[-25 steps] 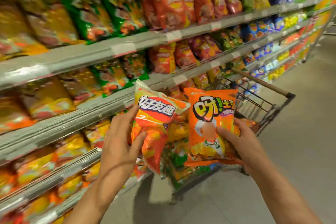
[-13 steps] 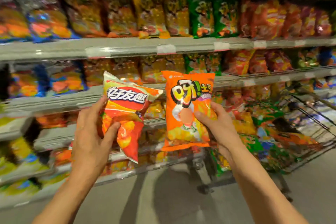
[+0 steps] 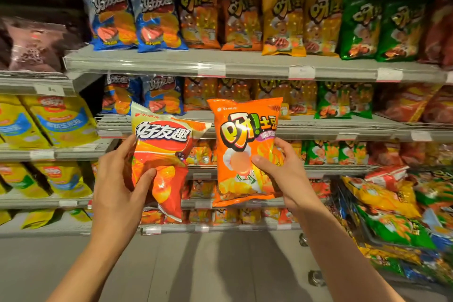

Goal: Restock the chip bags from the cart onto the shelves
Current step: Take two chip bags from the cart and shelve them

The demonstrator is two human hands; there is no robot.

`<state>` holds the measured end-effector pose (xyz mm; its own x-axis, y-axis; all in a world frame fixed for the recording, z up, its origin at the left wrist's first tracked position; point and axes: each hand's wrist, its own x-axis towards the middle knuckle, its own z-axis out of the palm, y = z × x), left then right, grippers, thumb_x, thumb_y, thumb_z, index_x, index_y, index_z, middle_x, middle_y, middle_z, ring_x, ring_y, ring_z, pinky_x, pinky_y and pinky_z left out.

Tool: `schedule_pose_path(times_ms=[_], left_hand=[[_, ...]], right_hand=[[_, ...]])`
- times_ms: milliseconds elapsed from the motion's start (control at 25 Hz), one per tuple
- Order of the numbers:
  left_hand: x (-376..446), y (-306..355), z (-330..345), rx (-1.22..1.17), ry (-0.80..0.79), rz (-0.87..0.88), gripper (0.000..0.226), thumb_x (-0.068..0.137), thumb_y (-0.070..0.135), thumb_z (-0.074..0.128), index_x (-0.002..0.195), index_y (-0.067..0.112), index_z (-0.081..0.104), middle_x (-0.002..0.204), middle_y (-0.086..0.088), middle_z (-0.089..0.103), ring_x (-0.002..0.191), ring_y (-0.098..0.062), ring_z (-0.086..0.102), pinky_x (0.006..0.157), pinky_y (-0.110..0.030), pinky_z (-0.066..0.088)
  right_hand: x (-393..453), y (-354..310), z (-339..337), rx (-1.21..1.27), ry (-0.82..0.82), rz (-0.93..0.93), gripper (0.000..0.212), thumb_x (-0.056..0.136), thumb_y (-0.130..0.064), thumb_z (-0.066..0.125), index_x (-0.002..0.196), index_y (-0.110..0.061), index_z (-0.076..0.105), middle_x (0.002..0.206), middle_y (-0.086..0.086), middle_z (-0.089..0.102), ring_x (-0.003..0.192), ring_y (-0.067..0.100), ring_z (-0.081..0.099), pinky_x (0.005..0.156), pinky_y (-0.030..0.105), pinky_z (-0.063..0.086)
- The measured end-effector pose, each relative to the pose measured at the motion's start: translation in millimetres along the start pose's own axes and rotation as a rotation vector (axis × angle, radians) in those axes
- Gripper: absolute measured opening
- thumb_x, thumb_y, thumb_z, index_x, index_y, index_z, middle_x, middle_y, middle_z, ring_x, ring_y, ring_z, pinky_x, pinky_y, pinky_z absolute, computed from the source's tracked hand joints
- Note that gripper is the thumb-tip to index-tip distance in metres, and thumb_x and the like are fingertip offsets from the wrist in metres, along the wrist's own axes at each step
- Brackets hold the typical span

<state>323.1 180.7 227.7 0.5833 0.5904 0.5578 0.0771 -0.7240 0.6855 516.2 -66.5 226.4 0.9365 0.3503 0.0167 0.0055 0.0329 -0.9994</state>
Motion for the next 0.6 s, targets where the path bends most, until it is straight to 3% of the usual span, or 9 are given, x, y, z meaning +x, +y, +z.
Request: schedule_pose_path(times_ms=[120,240,360,440,520,600], left_hand=[[17.9,-9.6,19.8,0.022,-0.01,-0.013,0.072,0.088,0.015,0.073,0.151,0.026,0.041,0.135,-0.004,0.051,0.129,-0.013,0.042,0.106,-0.033,0.035],[41.5,-19.1,57.3,0.029,-0.016,-0.026,0.071,0.088,0.018,0.073,0.15,0.029,0.04,0.131,0.002,0.049,0.119,0.006,0.038,0.101,-0.014,0.032],[72.4,-26.4,97.6,0.067,-0.011,-0.048,0.07,0.088,0.018,0.073,0.149,0.029,0.042,0.129,0.007,0.046,0.117,0.008,0.037,0.096,0.0,0.029],[93.7,-30.3,120.1,0.111,0.01,-0.062,0.069,0.087,0.016,0.075,0.148,0.026,0.044,0.127,0.007,0.048,0.117,0.002,0.041,0.097,0.003,0.026],[113.0,-33.4,134.5,0.139,0.052,-0.089,0.068,0.088,0.017,0.075,0.148,0.026,0.045,0.124,0.004,0.051,0.114,0.001,0.043,0.096,0.003,0.025],[129.3,-39.9,144.0,0.143,0.092,-0.128,0.068,0.088,0.017,0.075,0.148,0.027,0.045,0.124,0.002,0.052,0.114,0.001,0.043,0.097,0.003,0.025]], right_hand=[[33.4,13.9,3.7,-0.072,-0.007,0.023,0.058,0.077,-0.022,0.085,0.121,-0.038,0.05,0.108,-0.026,0.061,0.096,-0.01,0.06,0.074,0.01,0.047],[77.5,34.6,-0.2,-0.156,0.004,0.057,0.045,0.077,-0.023,0.085,0.103,-0.041,0.054,0.096,-0.031,0.058,0.08,-0.018,0.058,0.062,0.003,0.044],[130.5,55.0,-4.9,-0.162,-0.025,0.094,0.032,0.075,-0.015,0.086,0.09,-0.034,0.065,0.077,-0.024,0.072,0.071,-0.005,0.065,0.059,0.007,0.047],[168.5,57.6,1.3,-0.182,-0.03,0.118,0.036,0.073,-0.01,0.086,0.094,-0.03,0.064,0.086,-0.014,0.072,0.08,0.002,0.065,0.067,0.015,0.049],[206.6,56.3,15.0,-0.179,-0.045,0.119,0.034,0.072,-0.005,0.085,0.095,-0.021,0.065,0.093,0.01,0.07,0.084,0.018,0.064,0.073,0.031,0.055],[239.8,51.7,32.4,-0.159,-0.123,0.071,0.029,0.073,-0.012,0.085,0.097,-0.016,0.069,0.086,0.01,0.071,0.078,0.02,0.066,0.07,0.035,0.058]])
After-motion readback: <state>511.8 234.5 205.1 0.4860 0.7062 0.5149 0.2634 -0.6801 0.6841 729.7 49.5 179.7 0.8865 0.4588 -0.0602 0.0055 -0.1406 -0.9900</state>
